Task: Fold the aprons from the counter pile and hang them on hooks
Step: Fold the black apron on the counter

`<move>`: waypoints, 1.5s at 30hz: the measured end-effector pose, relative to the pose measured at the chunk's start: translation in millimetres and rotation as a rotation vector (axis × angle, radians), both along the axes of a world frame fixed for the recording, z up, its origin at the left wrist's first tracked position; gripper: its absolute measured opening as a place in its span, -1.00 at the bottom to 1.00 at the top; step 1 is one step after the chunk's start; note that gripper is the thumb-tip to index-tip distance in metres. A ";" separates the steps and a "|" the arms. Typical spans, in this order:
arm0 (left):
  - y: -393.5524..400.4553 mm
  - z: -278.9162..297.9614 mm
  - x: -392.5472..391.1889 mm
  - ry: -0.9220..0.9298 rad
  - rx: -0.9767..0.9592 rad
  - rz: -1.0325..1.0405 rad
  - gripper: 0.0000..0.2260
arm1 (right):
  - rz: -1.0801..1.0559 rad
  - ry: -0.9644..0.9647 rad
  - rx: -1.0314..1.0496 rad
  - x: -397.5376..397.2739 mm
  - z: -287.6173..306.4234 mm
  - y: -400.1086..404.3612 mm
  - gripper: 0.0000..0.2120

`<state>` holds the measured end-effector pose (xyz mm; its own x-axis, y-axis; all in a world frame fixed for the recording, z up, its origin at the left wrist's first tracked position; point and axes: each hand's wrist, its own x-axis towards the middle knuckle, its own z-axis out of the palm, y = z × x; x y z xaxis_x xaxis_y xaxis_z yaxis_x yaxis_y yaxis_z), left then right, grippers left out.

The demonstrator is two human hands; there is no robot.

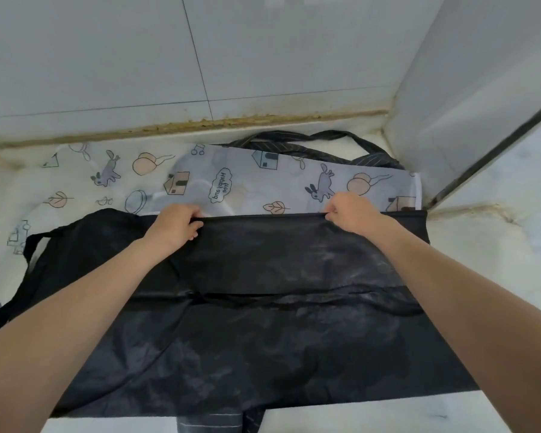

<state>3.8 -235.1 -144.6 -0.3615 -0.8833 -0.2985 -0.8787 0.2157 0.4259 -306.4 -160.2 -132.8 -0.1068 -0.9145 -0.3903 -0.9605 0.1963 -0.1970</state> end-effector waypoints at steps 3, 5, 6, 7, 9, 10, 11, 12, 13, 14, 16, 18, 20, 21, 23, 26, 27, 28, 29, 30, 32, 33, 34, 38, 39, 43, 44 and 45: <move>-3.3 4.9 -4.2 -0.002 -0.050 -0.012 -0.93 | 0.002 -0.030 0.040 -3.3 3.6 -5.3 -0.76; -3.1 11.9 -4.9 0.002 -0.097 -0.013 -0.93 | -0.007 -0.041 0.048 -6.6 4.9 -7.4 -0.80; -3.0 15.2 -4.8 0.000 -0.121 -0.017 -0.93 | -0.008 -0.042 0.069 -8.1 6.3 -7.1 -0.86; -2.5 18.1 -3.4 -0.006 -0.145 -0.024 -0.93 | -0.015 -0.039 0.095 -9.9 7.4 -4.9 -0.91; 3.8 26.9 1.8 -0.035 -0.178 -0.048 -0.93 | -0.064 -0.028 0.079 -12.5 9.4 4.8 -0.94; 6.1 31.4 4.4 -0.044 -0.189 -0.057 -0.93 | -0.101 -0.015 0.029 -14.9 10.2 8.5 -0.90; 8.1 35.5 6.8 -0.044 -0.202 -0.059 -0.91 | -0.141 -0.002 -0.037 -16.6 11.1 11.0 -0.88; 12.0 41.8 9.4 -0.043 -0.215 -0.052 -0.87 | -0.175 0.008 -0.098 -15.8 14.8 14.8 -0.88; 16.6 49.1 12.6 -0.038 -0.239 -0.049 -0.85 | -0.186 0.022 -0.144 -12.7 21.1 18.6 -0.88; 18.3 54.4 13.6 -0.032 -0.260 -0.043 -0.83 | -0.181 0.029 -0.164 -11.5 27.0 19.4 -0.87; 27.5 66.7 19.4 -0.013 -0.307 -0.046 -0.81 | -0.153 0.047 -0.189 -5.4 43.0 28.1 -0.78; 42.2 78.9 29.3 0.012 -0.348 -0.061 -0.80 | -0.145 0.083 -0.239 3.6 61.7 46.3 -0.76; 59.5 87.7 39.8 0.051 -0.372 -0.071 -0.82 | -0.151 0.124 -0.306 10.2 75.6 66.9 -0.80; 74.6 90.9 47.2 0.075 -0.378 -0.085 -0.84 | -0.137 0.142 -0.330 16.1 79.8 83.0 -0.81; 99.2 91.5 57.8 0.091 -0.400 -0.120 -0.89 | -0.124 0.129 -0.363 20.1 82.3 106.7 -0.83; 141.1 83.4 71.0 0.013 -0.440 -0.220 -0.92 | -0.127 0.145 -0.298 32.3 80.5 142.3 -0.86; 151.8 77.8 74.3 -0.024 -0.458 -0.260 -0.92 | -0.126 0.153 -0.260 34.4 77.4 150.8 -0.88; 163.2 71.9 78.1 -0.051 -0.470 -0.296 -0.91 | -0.119 0.166 -0.199 38.2 74.1 161.0 -0.89; 175.4 64.6 82.6 -0.075 -0.482 -0.336 -0.91 | -0.099 0.184 -0.143 42.8 69.4 172.9 -0.91; 183.3 57.2 85.4 -0.092 -0.500 -0.380 -0.90 | -0.077 0.205 -0.120 45.4 64.0 181.8 -0.89; 196.7 43.7 90.2 -0.128 -0.527 -0.455 -0.90 | -0.021 0.255 -0.093 51.5 49.5 198.0 -0.85; 201.2 38.5 89.2 -0.162 -0.523 -0.492 -0.90 | 0.004 0.289 -0.079 54.9 41.9 205.0 -0.87; 204.9 33.3 87.4 -0.210 -0.502 -0.530 -0.87 | 0.030 0.333 -0.062 59.8 35.3 211.3 -0.89; 213.0 15.2 83.3 -0.388 -0.424 -0.611 -0.73 | 0.083 0.437 -0.021 77.5 8.3 224.4 -0.80; 214.6 13.4 83.7 -0.404 -0.418 -0.618 -0.72 | 0.081 0.438 -0.030 78.8 4.0 225.5 -0.79; 217.9 7.8 85.3 -0.421 -0.401 -0.626 -0.70 | 0.101 0.420 -0.042 79.2 -3.4 228.4 -0.81; 218.9 8.9 84.7 -0.430 -0.394 -0.625 -0.69 | 0.119 0.425 -0.047 78.5 -3.3 228.2 -0.80; 219.0 8.5 83.5 -0.434 -0.391 -0.631 -0.69 | 0.141 0.434 -0.045 78.2 -3.4 228.1 -0.79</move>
